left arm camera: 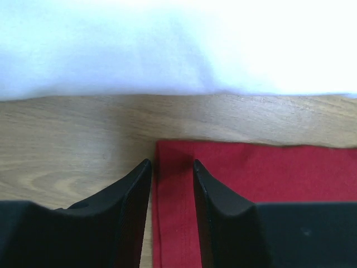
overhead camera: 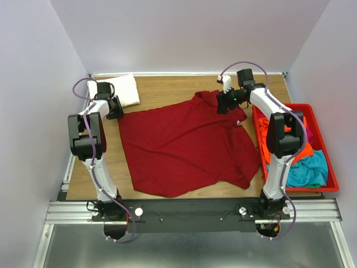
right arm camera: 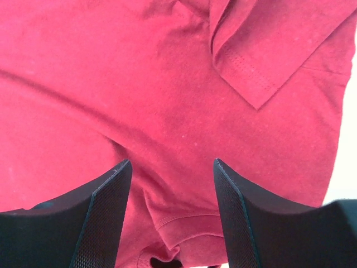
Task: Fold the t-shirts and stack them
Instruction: Flatten the tshirt out
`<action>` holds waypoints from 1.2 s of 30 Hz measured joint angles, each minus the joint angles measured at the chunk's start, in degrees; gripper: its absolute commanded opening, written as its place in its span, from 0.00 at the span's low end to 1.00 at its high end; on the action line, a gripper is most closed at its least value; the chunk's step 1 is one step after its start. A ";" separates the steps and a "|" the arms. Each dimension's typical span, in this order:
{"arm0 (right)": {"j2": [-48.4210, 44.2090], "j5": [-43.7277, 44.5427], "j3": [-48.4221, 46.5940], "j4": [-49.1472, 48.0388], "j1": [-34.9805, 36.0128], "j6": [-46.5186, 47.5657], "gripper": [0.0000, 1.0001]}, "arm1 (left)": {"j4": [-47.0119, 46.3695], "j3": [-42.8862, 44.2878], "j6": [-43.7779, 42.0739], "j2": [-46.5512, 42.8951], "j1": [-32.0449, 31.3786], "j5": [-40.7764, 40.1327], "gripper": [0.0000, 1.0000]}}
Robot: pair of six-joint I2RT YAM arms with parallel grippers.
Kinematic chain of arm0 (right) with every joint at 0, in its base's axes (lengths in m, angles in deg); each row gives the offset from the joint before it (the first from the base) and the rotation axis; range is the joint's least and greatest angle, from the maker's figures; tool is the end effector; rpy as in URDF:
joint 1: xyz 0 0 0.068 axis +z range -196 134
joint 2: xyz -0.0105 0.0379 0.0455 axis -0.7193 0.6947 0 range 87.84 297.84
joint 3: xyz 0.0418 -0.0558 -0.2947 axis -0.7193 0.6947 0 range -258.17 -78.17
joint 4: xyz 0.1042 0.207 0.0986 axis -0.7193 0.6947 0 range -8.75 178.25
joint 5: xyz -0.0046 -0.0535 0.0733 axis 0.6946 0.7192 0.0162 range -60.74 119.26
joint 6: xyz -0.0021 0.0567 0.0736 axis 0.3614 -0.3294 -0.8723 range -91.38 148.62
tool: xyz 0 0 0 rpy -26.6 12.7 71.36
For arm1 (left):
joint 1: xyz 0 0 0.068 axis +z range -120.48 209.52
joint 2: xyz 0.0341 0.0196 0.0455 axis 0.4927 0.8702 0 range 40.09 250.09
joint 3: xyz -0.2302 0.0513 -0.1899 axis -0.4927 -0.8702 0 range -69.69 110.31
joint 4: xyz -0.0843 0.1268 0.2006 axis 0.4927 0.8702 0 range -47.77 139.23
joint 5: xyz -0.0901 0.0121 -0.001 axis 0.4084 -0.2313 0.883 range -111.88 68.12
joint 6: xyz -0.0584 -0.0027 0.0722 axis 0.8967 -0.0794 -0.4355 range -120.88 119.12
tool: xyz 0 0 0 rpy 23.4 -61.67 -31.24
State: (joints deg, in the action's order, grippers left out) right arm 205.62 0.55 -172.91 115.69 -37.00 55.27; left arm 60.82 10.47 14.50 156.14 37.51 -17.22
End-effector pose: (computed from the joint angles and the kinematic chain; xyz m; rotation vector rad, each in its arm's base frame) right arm 0.4639 0.1142 0.2136 -0.9290 2.2885 0.5127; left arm 0.4626 0.0581 0.1613 -0.4790 2.4782 -0.1546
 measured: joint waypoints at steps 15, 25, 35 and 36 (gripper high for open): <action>0.00 -1.27 0.26 0.00 -0.02 5.38 0.67 | -0.57 -3.28 -0.92 -2.32 -0.74 -3.80 0.00; 7.65 0.83 -7.98 0.42 0.24 24.59 0.57 | -3.78 -13.46 -1.27 -12.79 -0.74 -3.26 0.00; 16.24 5.86 -16.70 0.74 2.86 29.35 0.48 | -5.79 -15.43 -2.38 -13.73 -0.74 -1.22 0.00; 16.76 6.05 -17.31 0.81 3.08 29.35 0.47 | -5.88 -15.56 -2.45 -13.84 -0.74 -0.96 0.00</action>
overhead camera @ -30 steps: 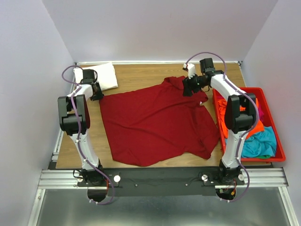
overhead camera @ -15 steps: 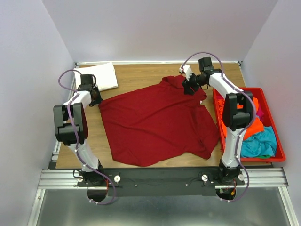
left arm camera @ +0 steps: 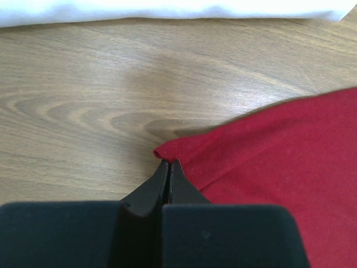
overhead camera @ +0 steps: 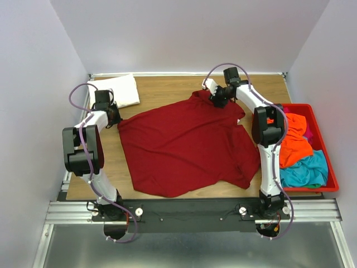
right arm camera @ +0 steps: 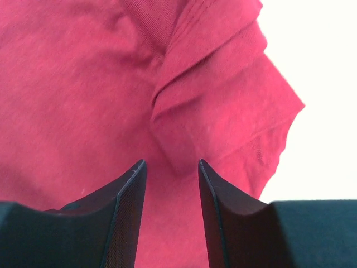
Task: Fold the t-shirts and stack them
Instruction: Flatten the tshirt out
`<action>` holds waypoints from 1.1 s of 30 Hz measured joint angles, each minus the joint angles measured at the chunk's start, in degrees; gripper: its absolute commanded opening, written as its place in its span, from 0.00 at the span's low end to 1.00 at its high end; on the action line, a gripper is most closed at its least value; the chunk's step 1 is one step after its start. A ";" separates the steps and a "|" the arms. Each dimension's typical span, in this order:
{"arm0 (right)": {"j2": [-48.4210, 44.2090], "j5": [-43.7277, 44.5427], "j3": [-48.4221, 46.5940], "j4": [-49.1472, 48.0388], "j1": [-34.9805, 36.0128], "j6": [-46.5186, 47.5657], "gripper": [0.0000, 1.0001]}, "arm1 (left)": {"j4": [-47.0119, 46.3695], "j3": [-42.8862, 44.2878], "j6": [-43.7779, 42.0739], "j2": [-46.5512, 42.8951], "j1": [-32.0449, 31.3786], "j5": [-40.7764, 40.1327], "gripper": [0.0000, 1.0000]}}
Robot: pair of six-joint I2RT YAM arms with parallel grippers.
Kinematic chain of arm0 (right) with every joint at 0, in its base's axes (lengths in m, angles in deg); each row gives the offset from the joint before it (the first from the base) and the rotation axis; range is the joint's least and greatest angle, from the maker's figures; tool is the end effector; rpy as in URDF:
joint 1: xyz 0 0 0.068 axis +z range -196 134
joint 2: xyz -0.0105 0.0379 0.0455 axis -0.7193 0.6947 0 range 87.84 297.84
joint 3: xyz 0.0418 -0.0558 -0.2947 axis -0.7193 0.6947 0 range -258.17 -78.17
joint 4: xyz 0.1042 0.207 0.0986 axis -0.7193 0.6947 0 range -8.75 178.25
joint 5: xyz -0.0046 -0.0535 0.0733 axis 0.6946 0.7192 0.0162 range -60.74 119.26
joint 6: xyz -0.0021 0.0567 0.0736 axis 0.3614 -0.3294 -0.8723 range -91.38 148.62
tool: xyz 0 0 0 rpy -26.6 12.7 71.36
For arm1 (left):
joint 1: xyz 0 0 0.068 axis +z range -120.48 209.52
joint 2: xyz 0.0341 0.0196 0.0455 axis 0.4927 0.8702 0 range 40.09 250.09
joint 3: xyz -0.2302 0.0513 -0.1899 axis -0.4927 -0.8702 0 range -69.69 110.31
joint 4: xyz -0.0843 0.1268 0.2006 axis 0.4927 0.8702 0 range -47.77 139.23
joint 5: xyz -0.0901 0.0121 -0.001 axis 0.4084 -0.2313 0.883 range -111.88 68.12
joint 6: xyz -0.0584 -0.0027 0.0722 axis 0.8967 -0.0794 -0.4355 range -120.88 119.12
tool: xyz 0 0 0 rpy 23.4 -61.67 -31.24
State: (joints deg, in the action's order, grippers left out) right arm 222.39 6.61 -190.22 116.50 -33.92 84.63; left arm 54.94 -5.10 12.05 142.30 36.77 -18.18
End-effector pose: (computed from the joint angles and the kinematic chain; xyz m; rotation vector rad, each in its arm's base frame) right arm 0.5284 0.1461 0.1615 -1.5025 1.9680 0.1918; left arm 0.4028 0.0459 0.1847 -0.4012 2.4176 -0.1229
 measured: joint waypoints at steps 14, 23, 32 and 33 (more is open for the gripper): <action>3.58 3.26 -4.22 -0.02 0.46 -3.15 0.08 | -0.96 -0.33 -0.28 -1.64 0.00 1.38 0.00; 2.75 4.00 -5.84 -0.02 0.46 -6.71 0.01 | -1.09 -0.37 -0.33 -1.84 0.02 1.44 0.00; -1.16 3.87 -5.07 -0.09 0.46 -11.80 0.01 | -1.16 -0.44 -0.33 -1.95 0.17 1.49 0.00; -2.54 3.43 -3.89 -0.37 0.44 -12.33 0.01 | -1.16 -0.46 -0.33 -2.03 0.17 1.49 0.00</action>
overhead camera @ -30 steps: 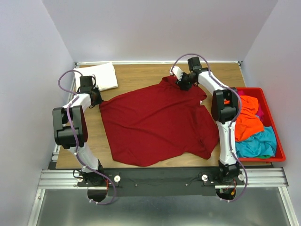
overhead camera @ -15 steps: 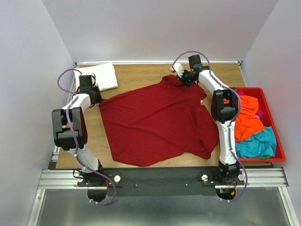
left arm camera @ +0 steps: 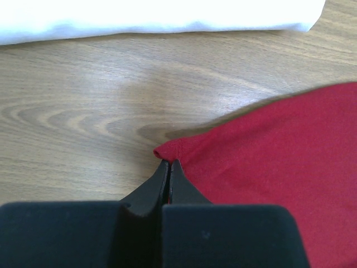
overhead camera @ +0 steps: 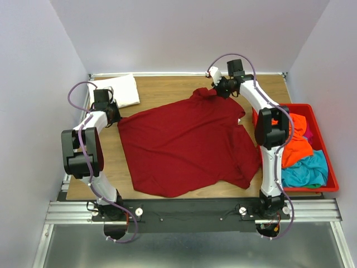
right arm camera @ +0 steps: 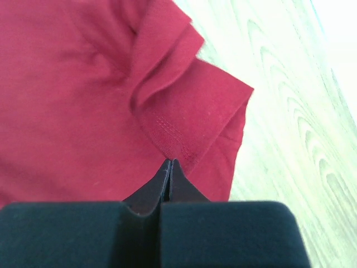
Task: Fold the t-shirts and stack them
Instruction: Flatten the tshirt out
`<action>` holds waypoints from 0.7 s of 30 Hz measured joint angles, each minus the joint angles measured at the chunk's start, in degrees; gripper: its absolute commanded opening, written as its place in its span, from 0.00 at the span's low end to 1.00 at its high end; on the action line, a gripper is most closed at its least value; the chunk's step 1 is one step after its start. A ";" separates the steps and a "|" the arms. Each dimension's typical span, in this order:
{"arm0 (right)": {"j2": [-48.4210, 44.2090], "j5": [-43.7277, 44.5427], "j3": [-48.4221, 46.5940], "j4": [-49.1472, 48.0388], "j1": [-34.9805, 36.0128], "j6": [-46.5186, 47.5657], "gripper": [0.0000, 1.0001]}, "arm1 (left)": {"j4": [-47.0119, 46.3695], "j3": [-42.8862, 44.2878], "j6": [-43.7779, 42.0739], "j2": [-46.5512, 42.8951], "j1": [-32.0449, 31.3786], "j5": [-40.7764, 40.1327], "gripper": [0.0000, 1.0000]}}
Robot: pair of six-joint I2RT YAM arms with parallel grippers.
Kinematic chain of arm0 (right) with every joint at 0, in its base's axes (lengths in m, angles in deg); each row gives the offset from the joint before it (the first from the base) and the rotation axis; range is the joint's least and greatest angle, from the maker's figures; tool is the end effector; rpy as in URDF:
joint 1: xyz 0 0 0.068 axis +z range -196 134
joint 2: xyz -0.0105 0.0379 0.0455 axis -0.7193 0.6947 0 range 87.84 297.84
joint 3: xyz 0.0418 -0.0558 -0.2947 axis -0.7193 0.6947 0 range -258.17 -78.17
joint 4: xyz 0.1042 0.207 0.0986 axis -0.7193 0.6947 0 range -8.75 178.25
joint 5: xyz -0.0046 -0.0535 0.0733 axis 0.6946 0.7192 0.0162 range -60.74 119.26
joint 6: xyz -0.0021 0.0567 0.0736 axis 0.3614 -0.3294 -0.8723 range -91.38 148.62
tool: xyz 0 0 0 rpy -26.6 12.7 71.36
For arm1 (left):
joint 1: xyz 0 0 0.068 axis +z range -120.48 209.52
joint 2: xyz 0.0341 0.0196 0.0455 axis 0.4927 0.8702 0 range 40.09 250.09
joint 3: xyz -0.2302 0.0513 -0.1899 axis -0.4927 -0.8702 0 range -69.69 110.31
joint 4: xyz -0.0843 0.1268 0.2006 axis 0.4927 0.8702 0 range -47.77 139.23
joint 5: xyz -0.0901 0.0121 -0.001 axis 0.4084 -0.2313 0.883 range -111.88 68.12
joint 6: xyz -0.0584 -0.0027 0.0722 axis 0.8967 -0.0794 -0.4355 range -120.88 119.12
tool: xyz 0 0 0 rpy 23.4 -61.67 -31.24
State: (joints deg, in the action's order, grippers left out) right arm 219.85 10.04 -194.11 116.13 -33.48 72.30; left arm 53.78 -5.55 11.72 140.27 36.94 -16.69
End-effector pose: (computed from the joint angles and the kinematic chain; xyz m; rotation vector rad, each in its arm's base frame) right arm 0.5366 0.1474 0.2066 -1.2554 2.0456 0.1626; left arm 0.4008 0.0446 0.1979 -0.3759 2.3728 -0.1509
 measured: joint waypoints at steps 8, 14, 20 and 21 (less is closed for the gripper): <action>-11.80 -4.28 13.99 -0.22 1.81 -0.72 0.01 | -0.72 -0.15 -0.13 -0.87 0.00 0.20 0.00; -12.22 -4.96 17.88 0.46 8.87 -3.65 0.01 | -0.83 -0.20 -0.24 -0.87 0.00 0.68 0.00; -6.93 -3.72 16.04 0.81 13.49 -6.84 0.01 | -1.01 -0.31 -0.42 -0.87 0.00 0.90 0.00; -5.68 -3.19 15.41 0.94 13.81 -7.34 0.01 | -1.03 -0.31 -0.44 -0.87 0.00 0.92 0.00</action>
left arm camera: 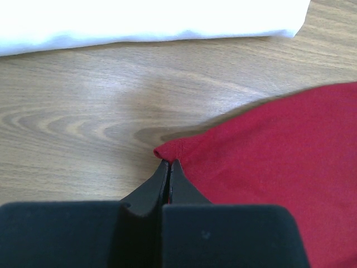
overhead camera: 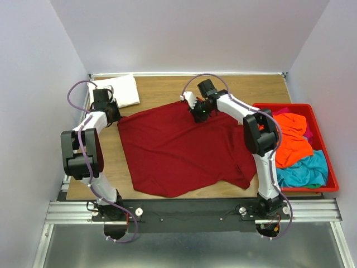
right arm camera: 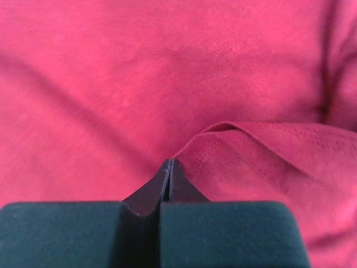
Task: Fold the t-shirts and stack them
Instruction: Flatten the tshirt out
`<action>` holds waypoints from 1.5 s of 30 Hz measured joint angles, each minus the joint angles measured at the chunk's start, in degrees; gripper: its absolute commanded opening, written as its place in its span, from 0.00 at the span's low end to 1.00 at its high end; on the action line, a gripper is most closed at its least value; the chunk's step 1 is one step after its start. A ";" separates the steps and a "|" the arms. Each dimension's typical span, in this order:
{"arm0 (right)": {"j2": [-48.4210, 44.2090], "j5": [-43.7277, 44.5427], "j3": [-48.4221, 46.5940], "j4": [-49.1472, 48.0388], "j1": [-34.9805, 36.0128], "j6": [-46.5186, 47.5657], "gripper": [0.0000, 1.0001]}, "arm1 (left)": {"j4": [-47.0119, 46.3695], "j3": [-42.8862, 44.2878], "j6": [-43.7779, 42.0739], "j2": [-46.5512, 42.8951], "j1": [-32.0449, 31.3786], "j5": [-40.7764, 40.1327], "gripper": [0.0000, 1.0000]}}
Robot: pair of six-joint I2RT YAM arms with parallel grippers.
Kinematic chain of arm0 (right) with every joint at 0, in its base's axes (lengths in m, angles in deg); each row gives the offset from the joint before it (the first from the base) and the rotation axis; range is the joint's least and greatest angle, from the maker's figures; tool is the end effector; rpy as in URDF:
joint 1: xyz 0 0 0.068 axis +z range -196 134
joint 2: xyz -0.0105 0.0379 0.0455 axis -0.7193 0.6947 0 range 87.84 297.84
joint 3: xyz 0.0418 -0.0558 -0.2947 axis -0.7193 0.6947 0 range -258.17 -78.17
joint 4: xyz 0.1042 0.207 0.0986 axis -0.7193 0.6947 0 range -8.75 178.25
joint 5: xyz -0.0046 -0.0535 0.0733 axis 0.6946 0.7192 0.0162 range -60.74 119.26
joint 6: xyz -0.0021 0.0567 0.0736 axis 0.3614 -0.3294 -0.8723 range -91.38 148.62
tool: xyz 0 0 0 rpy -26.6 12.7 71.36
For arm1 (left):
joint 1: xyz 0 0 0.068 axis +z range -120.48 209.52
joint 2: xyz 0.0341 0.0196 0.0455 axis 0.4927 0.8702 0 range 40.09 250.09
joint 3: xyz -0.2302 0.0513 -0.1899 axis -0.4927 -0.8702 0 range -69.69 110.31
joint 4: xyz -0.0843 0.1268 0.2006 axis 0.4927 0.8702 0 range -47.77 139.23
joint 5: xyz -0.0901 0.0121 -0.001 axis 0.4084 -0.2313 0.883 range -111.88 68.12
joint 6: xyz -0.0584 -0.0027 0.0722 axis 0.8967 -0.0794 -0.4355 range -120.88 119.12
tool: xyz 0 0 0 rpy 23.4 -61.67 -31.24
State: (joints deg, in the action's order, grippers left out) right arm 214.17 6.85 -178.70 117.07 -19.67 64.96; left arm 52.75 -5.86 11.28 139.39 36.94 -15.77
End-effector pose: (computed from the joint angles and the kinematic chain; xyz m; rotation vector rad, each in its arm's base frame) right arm 0.4376 0.2522 0.1699 -1.4528 2.1374 0.4525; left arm 0.4005 0.0433 0.2040 -0.3531 2.3475 -0.1663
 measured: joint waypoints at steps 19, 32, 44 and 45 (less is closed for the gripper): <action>2.49 4.61 -4.59 0.35 0.17 -2.60 0.41 | -0.11 0.00 -0.17 0.00 0.00 0.98 0.00; 2.16 4.52 -3.08 1.49 0.17 -1.77 0.47 | -0.13 0.00 -0.17 0.00 0.00 1.51 0.00; 3.58 4.48 -3.13 1.66 0.20 -1.90 0.36 | -0.13 0.00 -0.17 0.00 0.00 1.60 0.00; 3.58 4.50 -3.15 1.66 0.20 -1.92 0.33 | -0.13 0.00 -0.17 0.00 0.00 1.60 0.00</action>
State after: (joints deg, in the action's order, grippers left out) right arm 217.75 11.35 -181.85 118.73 -19.47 63.03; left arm 52.62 -5.86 11.11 139.39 36.94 -14.18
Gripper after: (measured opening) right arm 0.397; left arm 0.008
